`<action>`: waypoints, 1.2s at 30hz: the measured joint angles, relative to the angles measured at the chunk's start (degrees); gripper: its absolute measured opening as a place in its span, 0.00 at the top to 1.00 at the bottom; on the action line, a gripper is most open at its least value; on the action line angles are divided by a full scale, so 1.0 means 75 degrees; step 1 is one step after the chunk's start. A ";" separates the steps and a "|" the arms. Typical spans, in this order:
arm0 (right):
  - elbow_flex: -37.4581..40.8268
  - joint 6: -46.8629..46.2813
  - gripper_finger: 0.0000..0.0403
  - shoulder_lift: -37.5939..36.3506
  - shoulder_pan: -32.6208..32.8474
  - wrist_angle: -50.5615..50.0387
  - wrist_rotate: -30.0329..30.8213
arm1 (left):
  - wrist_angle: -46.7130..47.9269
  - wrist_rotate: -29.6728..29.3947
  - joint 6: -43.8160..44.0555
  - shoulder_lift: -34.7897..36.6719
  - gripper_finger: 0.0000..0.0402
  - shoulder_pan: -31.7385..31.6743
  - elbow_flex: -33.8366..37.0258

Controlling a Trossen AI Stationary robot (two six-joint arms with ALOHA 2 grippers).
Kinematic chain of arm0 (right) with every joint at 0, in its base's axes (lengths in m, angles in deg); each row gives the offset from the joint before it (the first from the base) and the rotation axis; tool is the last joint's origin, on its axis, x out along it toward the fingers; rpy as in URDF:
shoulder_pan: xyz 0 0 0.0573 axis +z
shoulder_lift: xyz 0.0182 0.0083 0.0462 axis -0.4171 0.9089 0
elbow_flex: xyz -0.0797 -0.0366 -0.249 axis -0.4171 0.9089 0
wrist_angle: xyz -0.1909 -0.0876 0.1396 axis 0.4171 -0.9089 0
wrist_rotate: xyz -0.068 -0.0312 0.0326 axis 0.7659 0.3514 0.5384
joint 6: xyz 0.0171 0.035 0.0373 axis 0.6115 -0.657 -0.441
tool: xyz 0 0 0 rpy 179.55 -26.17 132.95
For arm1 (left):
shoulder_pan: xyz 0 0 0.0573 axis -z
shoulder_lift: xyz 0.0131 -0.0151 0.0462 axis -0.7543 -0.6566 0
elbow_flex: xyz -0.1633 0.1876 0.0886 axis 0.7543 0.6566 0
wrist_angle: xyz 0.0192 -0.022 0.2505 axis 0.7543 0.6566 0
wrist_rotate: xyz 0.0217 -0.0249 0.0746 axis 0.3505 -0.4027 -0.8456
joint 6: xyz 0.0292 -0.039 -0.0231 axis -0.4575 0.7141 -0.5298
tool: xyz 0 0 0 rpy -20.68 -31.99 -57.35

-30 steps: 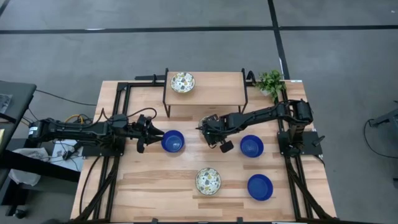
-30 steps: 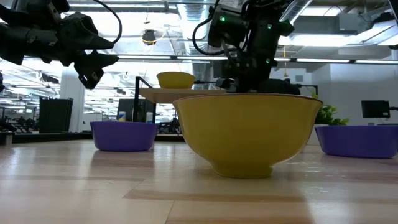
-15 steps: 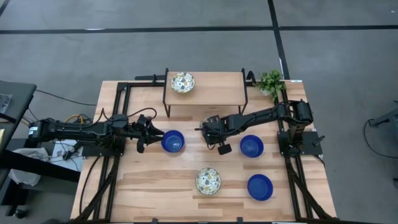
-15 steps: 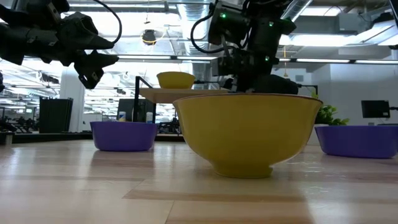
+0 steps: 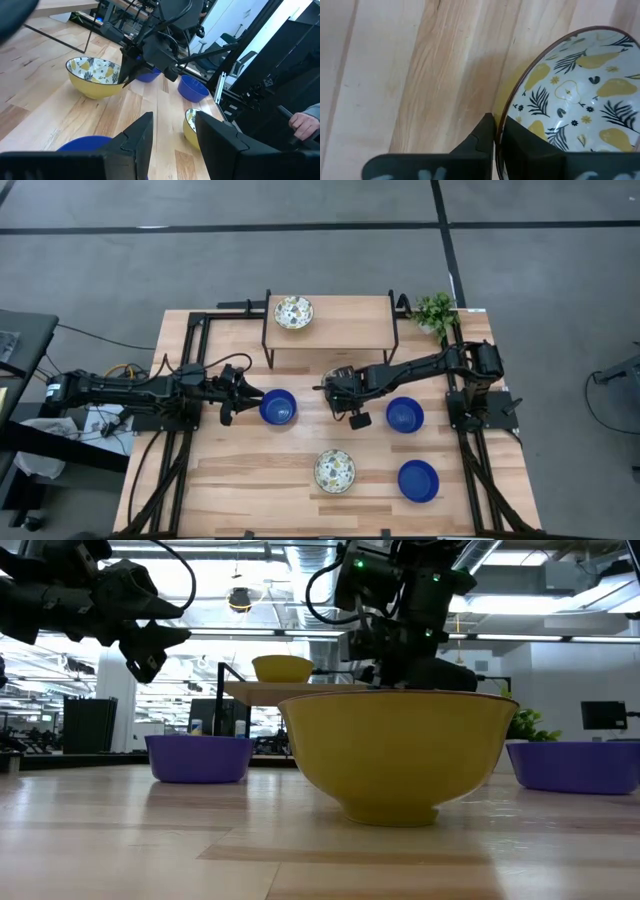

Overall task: Pick & Place Mini bowls
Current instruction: Stack the top yellow bowl on the yellow bowl on the shelf

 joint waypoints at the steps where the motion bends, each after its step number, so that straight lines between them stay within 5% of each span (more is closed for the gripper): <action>1: 0.0000 -0.0103 0.95 0.0000 0.0000 0.0008 -0.0003 | -0.0003 0.0001 0.0000 0.0000 0.64 0.0000 0.0000; 25: -0.0006 -0.0974 0.99 -0.0036 0.0320 -0.0001 0.0032 | -0.0052 0.0003 0.0000 0.0000 0.64 0.0000 0.0000; 36: -0.1887 -0.0585 1.00 -0.0050 0.0554 -0.0934 0.0199 | -0.0052 0.0002 -0.0003 0.0003 0.64 0.0000 0.0000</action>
